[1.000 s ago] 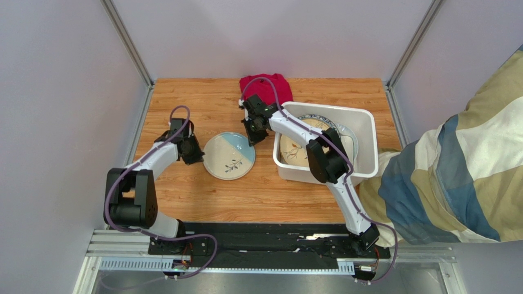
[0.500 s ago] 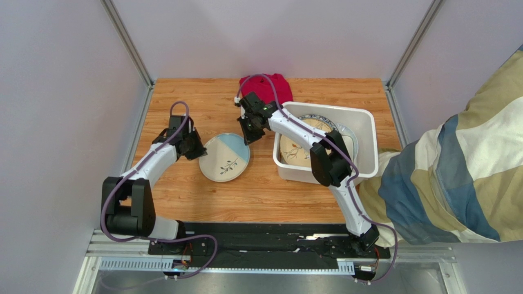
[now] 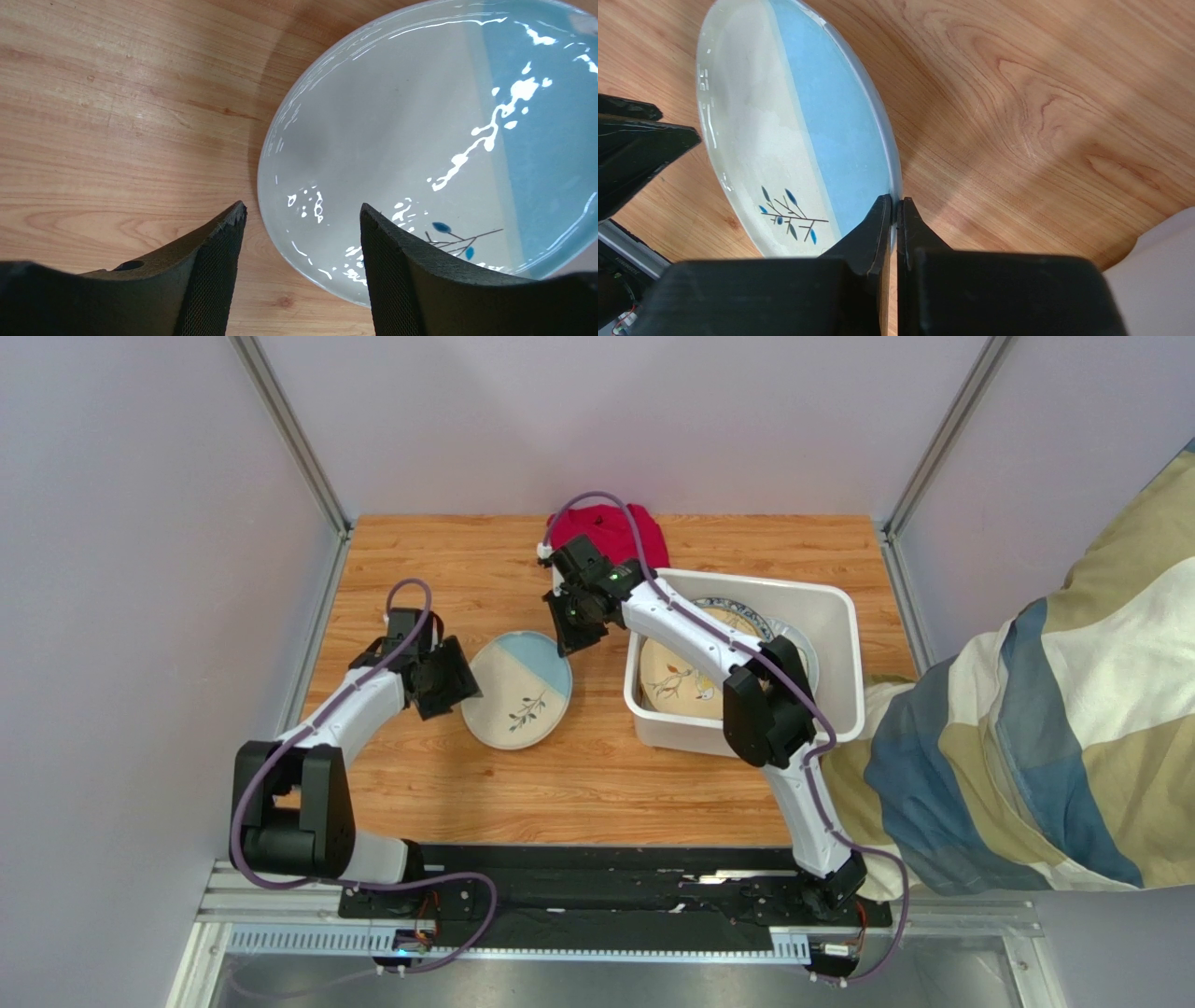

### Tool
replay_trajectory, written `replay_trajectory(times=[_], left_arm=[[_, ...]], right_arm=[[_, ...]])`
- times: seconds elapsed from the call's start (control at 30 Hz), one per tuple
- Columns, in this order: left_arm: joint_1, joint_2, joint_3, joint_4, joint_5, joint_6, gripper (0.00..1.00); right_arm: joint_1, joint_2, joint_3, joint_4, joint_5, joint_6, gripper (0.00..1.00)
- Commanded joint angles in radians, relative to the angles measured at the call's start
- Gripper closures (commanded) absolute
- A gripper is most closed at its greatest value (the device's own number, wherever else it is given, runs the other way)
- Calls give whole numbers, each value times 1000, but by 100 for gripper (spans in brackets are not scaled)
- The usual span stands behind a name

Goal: Place the plates into the plastic bin on the countertop
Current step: Pick up the plate at the center of the board.

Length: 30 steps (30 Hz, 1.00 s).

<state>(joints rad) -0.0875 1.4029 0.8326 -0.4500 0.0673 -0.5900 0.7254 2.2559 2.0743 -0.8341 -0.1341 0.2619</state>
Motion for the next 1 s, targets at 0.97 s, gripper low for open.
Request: replay_trajectory(times=[0.97], left_arm=[[-274,-483,-454,266,115,-646,27]], right_arm=[[5,-197,-144,78,34,154,100]])
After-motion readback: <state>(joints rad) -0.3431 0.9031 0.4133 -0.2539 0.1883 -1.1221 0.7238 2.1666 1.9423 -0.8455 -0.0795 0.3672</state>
